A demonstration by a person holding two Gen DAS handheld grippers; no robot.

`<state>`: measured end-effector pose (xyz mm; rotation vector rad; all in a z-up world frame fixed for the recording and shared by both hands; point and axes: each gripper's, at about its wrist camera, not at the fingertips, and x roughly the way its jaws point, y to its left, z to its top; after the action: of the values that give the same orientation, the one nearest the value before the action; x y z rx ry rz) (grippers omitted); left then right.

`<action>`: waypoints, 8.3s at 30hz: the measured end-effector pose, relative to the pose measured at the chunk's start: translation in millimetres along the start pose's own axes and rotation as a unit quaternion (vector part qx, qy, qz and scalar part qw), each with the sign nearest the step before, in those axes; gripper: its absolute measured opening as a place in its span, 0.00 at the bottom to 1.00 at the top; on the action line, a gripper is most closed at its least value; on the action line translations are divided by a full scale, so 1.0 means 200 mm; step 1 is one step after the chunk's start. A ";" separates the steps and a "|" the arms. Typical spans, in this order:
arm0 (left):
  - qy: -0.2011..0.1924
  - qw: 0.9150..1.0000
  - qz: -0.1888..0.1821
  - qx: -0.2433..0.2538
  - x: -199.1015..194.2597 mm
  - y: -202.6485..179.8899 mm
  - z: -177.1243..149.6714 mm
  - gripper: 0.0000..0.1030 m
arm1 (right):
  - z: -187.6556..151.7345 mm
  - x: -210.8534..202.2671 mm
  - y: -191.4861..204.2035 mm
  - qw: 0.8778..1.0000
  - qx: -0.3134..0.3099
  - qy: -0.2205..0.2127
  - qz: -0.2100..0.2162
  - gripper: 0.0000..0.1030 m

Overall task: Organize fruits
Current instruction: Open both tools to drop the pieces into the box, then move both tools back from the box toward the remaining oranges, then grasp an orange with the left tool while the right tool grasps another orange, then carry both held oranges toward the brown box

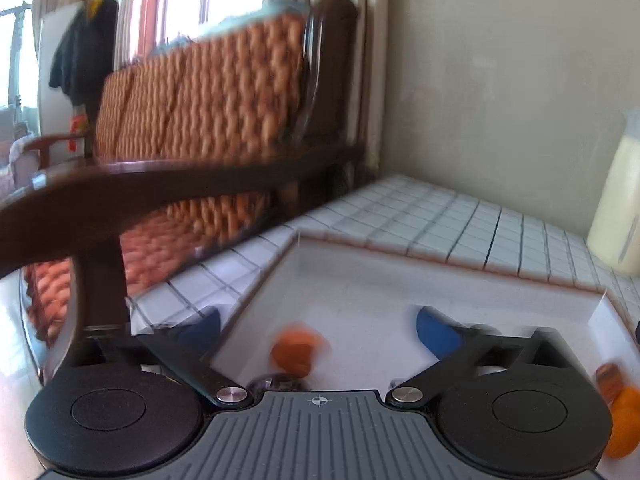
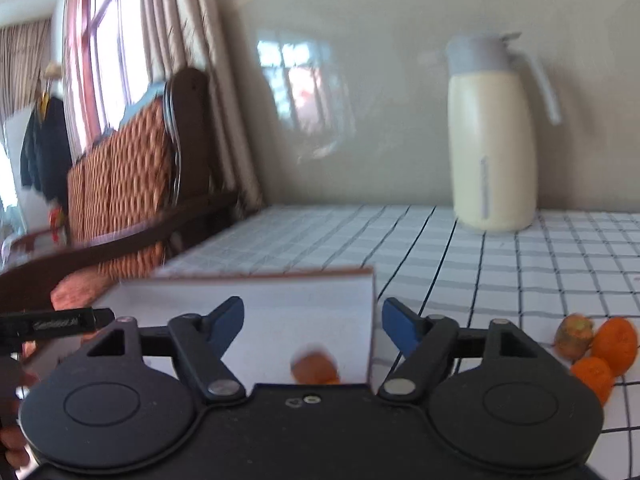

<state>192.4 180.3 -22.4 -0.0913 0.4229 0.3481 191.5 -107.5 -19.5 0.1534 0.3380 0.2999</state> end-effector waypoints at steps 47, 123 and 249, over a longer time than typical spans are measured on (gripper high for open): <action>-0.067 0.976 -0.158 0.135 -0.74 -0.80 -0.26 1.00 | -0.04 -0.60 -0.49 0.996 -0.007 -0.007 -0.086 0.76; 0.034 0.953 -0.248 0.170 -0.58 -1.54 -0.46 0.79 | -0.14 -0.55 -0.98 0.978 0.080 0.070 -0.178 0.37; 0.010 0.977 -0.185 0.110 -0.76 -0.51 -0.30 0.36 | -0.10 -0.45 -0.10 0.994 -0.053 0.077 0.051 0.24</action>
<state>75.4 27.1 -11.0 0.0430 0.4526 -0.0673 107.6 -151.9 -14.9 0.0431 0.4678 0.4316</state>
